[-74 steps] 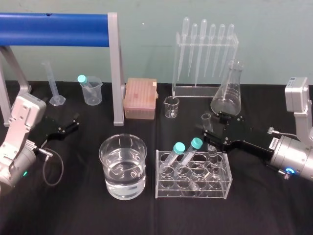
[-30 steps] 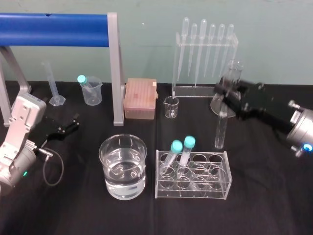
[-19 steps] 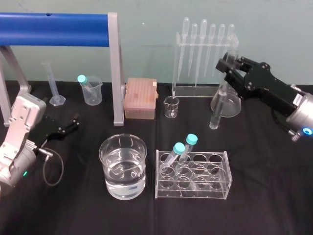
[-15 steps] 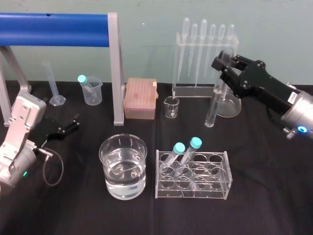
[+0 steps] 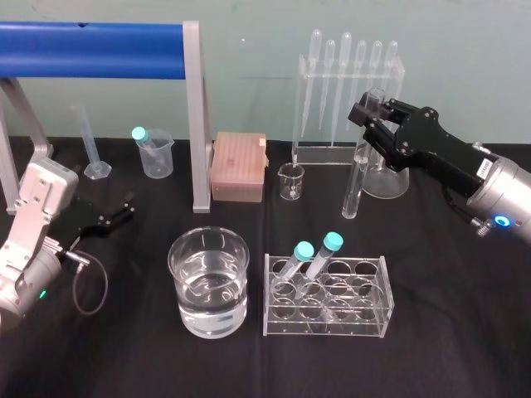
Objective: Hold the test tube with one hand and immerse one end into the beaker, then return it to the test tube rack.
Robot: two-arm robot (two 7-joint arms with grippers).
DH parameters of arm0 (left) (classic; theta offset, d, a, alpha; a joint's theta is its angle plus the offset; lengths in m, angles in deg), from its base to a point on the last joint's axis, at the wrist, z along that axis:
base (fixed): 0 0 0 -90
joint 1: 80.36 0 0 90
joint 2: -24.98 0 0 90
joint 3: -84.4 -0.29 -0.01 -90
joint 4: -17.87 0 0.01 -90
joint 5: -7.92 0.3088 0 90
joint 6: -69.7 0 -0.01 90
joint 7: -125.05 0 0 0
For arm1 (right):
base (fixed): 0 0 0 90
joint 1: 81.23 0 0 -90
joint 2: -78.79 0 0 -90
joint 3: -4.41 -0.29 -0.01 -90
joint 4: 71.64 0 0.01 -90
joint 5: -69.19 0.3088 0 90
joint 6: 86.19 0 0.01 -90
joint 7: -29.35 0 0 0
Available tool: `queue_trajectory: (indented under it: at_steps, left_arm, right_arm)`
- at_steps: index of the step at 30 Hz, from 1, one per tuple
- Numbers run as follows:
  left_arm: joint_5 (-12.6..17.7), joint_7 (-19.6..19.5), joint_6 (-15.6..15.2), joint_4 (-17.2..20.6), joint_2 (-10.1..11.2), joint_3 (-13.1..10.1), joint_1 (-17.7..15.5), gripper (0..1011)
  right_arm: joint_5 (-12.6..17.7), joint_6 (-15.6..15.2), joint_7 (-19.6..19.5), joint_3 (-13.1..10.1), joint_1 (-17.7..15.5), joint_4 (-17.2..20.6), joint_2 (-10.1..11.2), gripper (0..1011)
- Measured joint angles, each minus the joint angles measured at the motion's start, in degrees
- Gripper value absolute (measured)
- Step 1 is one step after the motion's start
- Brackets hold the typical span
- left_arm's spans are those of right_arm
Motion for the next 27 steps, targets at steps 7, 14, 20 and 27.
queue_trajectory:
  at_steps: [7,14,20,27]
  left_arm:
    - [0.0,0.0,0.0,0.0,0.0,0.0,0.0,1000]
    - [0.0,0.0,0.0,0.0,0.0,0.0,0.0,1000]
    - [0.0,0.0,0.0,0.0,0.0,0.0,0.0,1000]
    - [0.0,0.0,0.0,0.0,0.0,0.0,0.0,1000]
  right_arm:
    - [0.0,-0.1,0.0,-0.1,-0.1,0.1,0.1,228]
    - [0.1,-0.1,0.0,-0.2,-0.1,0.2,0.1,228]
    - [0.1,-0.2,0.0,-0.2,-0.2,0.3,0.1,228]
    - [0.2,-0.2,-0.1,-0.2,-0.2,0.3,0.1,228]
